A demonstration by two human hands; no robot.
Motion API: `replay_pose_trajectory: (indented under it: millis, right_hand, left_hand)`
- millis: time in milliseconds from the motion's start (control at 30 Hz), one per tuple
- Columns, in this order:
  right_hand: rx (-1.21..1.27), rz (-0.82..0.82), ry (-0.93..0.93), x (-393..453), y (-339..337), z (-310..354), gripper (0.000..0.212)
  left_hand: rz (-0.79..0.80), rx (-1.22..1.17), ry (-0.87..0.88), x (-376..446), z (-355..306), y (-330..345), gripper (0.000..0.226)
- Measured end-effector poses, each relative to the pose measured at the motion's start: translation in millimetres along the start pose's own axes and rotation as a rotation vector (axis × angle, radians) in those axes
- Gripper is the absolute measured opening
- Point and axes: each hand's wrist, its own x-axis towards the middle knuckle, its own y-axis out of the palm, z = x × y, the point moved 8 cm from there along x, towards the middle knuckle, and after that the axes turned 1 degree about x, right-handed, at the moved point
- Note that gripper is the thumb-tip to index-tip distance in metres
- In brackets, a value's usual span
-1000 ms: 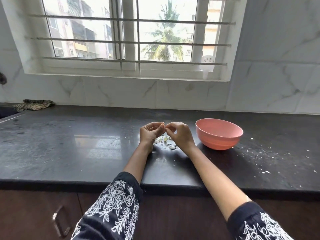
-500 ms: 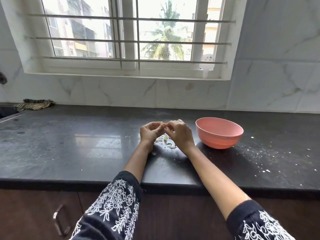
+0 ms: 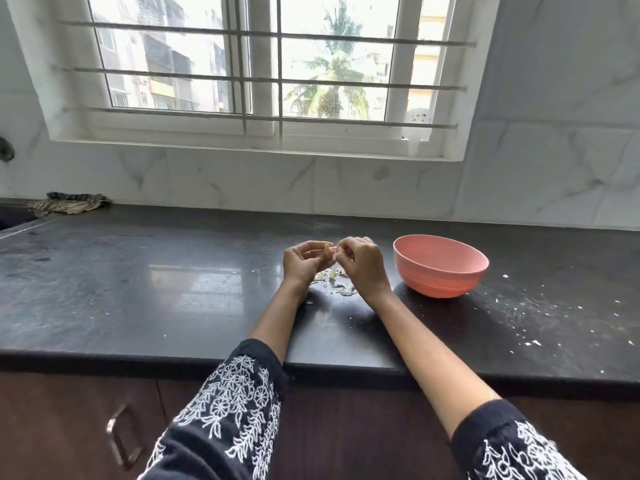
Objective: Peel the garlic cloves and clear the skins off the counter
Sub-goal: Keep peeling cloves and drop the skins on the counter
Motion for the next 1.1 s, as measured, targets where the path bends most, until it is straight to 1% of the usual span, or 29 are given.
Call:
replay_pose_trajectory:
  millis: [133, 200, 267, 333, 367, 433, 500, 567, 633, 700, 767, 900, 1100]
  right_hand:
    - [-0.017, -0.077, 0.072, 0.9, -12.4, -11.5, 0.009]
    - [-0.026, -0.06, 0.075, -0.4, -10.0, -12.1, 0.012]
    - [-0.055, -0.03, 0.089, -2.2, -6.4, -11.6, 0.019]
    - [-0.092, -0.004, 0.124, -3.3, -5.6, -13.1, 0.029]
    - [-0.104, 0.001, 0.133, -3.4, -5.7, -13.6, 0.031]
    - [-0.156, 0.026, 0.139, -3.0, -5.2, -14.9, 0.026]
    - [-0.184, 0.05, 0.131, -2.2, -2.9, -17.3, 0.008]
    - [-0.142, 0.033, 0.094, -1.5, -3.2, -14.4, 0.015]
    - [-0.063, -0.009, 0.036, -0.2, -5.1, -7.2, 0.015]
    - [-0.024, 0.004, -0.013, 0.0, -2.3, -0.9, 0.015]
    - [-0.009, 0.036, -0.02, 0.1, 0.9, -0.6, 0.015]
    - [-0.009, 0.049, -0.017, -0.1, 1.7, -3.2, 0.013]
    - [0.055, 0.071, 0.025, 0.7, 4.2, -8.3, 0.009]
  left_hand:
    - [0.007, 0.025, -0.016, -0.5, 2.5, 0.6, 0.009]
    - [0.018, 0.003, -0.03, -0.5, 3.9, 1.0, 0.004]
    - [0.002, -0.029, -0.033, 0.5, 4.4, -0.1, 0.011]
    - [-0.016, -0.055, -0.031, 1.3, 3.9, -1.6, 0.013]
    - [-0.02, -0.055, -0.029, 1.6, 3.2, -2.3, 0.013]
    - [-0.024, -0.042, -0.023, 1.5, 1.8, -2.7, 0.011]
    - [-0.027, -0.025, -0.013, 1.6, 1.8, -3.4, 0.012]
    - [-0.028, -0.013, -0.016, 1.7, 2.9, -3.7, 0.012]
    - [-0.018, 0.018, -0.01, 3.2, 4.2, -3.8, 0.011]
    - [0.007, 0.056, 0.01, 4.2, 4.0, -2.8, 0.01]
    - [0.034, 0.088, 0.03, 4.6, 4.3, -1.1, 0.007]
    - [0.05, 0.138, 0.062, 4.1, 3.0, 0.3, 0.011]
    - [0.077, 0.22, 0.12, 3.7, 0.0, 1.5, 0.011]
